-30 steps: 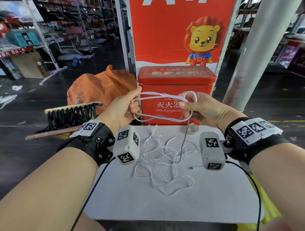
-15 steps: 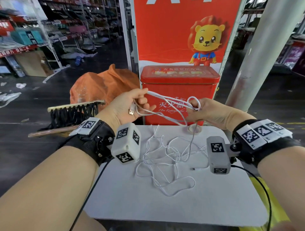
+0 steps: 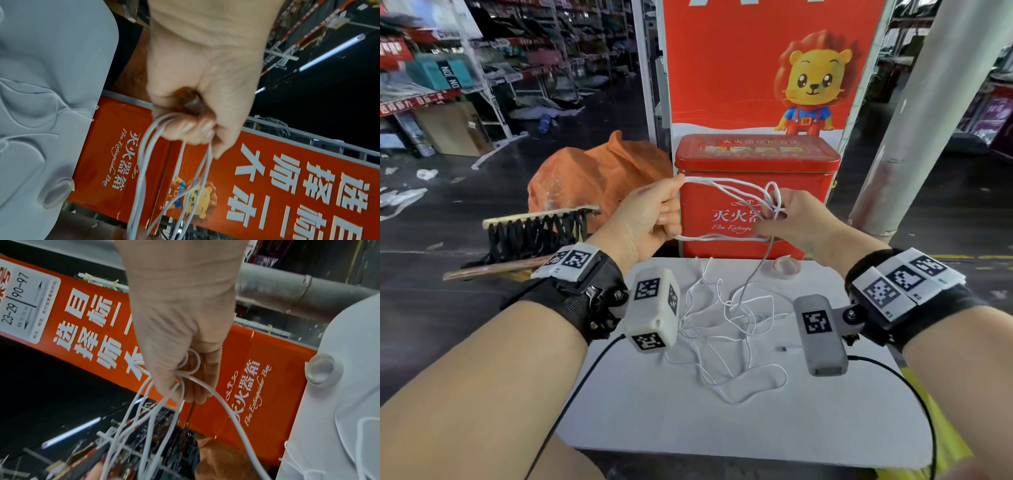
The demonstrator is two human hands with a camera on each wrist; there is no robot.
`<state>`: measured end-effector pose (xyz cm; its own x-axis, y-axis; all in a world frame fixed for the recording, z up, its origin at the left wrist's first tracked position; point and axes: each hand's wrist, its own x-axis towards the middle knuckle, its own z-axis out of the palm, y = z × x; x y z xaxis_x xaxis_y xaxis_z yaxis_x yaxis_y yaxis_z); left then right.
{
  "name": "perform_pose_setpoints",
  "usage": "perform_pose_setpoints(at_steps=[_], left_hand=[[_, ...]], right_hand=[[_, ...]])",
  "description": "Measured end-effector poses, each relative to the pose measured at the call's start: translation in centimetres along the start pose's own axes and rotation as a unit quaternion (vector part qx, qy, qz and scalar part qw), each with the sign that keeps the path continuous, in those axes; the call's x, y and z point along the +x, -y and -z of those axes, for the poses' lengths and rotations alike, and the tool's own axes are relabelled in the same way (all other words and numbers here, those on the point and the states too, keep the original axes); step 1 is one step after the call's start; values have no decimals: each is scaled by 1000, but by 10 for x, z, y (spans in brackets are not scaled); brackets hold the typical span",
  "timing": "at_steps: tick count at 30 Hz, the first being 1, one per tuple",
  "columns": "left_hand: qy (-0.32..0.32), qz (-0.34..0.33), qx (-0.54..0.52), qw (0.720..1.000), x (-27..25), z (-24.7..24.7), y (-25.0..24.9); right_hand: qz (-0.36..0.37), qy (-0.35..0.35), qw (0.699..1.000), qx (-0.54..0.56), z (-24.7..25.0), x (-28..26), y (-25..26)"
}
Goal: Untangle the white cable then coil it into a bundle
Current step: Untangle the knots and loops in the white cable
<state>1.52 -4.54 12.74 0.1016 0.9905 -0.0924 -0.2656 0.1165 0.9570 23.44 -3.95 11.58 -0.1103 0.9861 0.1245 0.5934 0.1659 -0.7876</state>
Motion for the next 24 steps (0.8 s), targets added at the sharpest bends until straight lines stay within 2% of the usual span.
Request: perform_pose_setpoints(at_steps=[3,6,8,10,12,14,20,24], left_hand=[[51,85,57,993,-2,5,-5],[122,162,92,975,-5,2,-6],[159,172,94,968,-6,1,-8],[176,153,72,970,-5,2,-11],[149,129,51,979,-1,4,-13],[93,105,45,989,3,7,-11],[-54,28,77,995,12,16,7],[-72,15,123,990,12,21,12]], right_hand=[[-11,-41,998,41,9,-1,-5],[-15,-54,997,57,15,-1,-8],[-11,-55,996,63,14,-1,-9],[-7,-49,994,99,14,-2,-11],[-17,-13,984,175,14,-1,-15],[-27,25,972,230,14,-1,-19],[-17,12,989,149,10,1,-26],[-46,-18,990,133,9,1,-26]])
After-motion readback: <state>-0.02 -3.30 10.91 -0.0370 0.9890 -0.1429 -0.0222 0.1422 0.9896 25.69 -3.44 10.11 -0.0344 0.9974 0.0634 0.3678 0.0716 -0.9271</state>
